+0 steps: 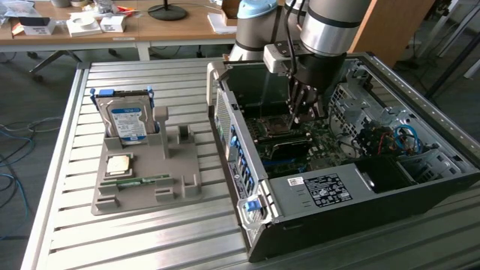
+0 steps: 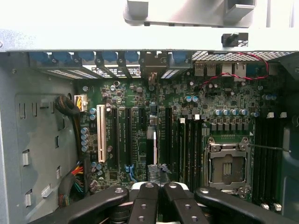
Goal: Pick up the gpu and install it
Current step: 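Press down on the gpu until it lock into place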
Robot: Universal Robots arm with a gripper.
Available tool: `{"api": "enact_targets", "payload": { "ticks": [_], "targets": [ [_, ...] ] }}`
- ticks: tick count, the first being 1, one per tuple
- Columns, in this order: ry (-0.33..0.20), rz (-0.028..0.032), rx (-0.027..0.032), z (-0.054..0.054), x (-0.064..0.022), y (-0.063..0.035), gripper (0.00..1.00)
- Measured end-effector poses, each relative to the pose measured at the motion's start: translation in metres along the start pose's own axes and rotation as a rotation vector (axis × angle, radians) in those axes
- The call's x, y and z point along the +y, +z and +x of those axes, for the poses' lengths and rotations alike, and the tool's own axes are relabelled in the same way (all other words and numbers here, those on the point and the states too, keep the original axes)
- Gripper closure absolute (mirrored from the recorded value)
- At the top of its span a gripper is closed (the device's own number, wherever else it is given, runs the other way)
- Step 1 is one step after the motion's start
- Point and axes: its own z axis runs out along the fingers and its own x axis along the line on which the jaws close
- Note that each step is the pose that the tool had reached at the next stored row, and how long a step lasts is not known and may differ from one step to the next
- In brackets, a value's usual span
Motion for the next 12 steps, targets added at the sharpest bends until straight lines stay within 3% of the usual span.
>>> {"api": "enact_targets", "payload": {
  "ticks": [12],
  "targets": [
    [0.0, 0.0, 0.0, -0.0062, 0.0001, 0.0002, 0.89]
  ]
}}
